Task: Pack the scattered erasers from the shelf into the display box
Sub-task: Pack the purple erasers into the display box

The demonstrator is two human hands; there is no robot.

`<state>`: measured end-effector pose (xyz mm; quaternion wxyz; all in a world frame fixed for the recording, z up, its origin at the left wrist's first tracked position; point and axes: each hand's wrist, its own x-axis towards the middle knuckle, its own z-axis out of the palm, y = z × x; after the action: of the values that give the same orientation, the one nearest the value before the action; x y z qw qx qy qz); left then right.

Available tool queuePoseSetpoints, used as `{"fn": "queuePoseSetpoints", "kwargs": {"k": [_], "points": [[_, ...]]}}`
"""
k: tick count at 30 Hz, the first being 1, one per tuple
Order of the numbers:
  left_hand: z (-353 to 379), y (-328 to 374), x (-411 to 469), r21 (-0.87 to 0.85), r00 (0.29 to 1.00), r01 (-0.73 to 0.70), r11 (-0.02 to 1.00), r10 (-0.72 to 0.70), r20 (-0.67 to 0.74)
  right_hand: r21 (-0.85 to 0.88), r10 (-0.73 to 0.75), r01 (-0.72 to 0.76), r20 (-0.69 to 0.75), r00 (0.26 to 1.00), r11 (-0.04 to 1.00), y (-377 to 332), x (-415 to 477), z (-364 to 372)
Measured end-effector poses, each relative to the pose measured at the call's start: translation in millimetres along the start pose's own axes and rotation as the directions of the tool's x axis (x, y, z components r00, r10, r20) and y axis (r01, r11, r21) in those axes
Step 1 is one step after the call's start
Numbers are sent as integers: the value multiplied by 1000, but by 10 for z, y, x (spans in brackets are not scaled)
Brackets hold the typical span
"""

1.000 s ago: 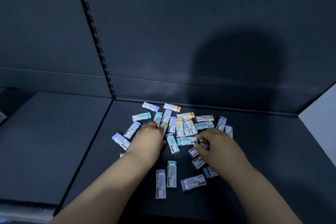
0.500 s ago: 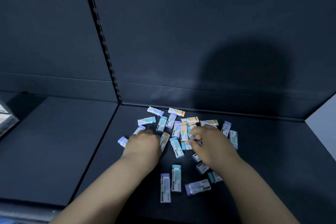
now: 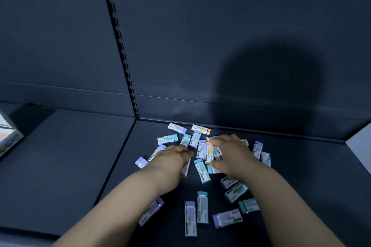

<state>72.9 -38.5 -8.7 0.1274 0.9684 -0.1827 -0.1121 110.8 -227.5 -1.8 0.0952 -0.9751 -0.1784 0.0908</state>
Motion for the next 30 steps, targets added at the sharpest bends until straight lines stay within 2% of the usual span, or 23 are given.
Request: {"fn": "queuePoseSetpoints", "kwargs": {"k": [4, 6, 8, 10, 12, 14, 16, 18, 20, 23, 25, 30], "points": [[-10, 17, 20, -45, 1000, 26, 999, -26, -13, 31, -2, 4, -60, 998, 999, 23, -2, 13], [-20, 27, 16, -21, 1000, 20, 1000, -20, -17, 160, 14, 4, -106, 994, 987, 25, -49, 17], [-31, 26, 13, -6, 1000, 26, 1000, -26, -11, 433, 55, -13, -84, 995, 901, 15, -127, 7], [-44, 21, 9, -4, 999, 39, 999, -39, 6, 659, 38, -19, -15, 999, 752, 8, -216, -8], [-57, 23, -1, 1, 999, 40, 999, -40, 22, 769, -24, -20, 46, 999, 639, 9, -295, -34], [-58, 25, -27, 2, 999, 23, 1000, -23, 27, 805, -72, -17, 74, 995, 593, 9, -358, -52], [-57, 29, -71, -5, 1000, -14, 1000, 14, 26, 783, -88, -16, 90, 992, 621, -8, -404, -49], [-60, 36, -122, -17, 998, -51, 999, 52, 31, 690, -101, 18, 79, 992, 723, -58, -437, -24], [-54, 30, -165, -14, 997, -71, 997, 72, 35, 535, -134, 86, 52, 990, 841, -124, -446, 25], [-34, 18, -208, 27, 998, -48, 998, 47, 49, 277, -195, 176, 43, 980, 945, -210, -435, 105], [-23, 27, -214, 55, 998, -27, 998, 24, 61, 157, -192, 185, 32, 981, 970, -255, -425, 125], [-6, 70, -219, 44, 999, -30, 999, 28, 41, 6, -205, 205, 46, 978, 979, -351, -387, 112]]}}
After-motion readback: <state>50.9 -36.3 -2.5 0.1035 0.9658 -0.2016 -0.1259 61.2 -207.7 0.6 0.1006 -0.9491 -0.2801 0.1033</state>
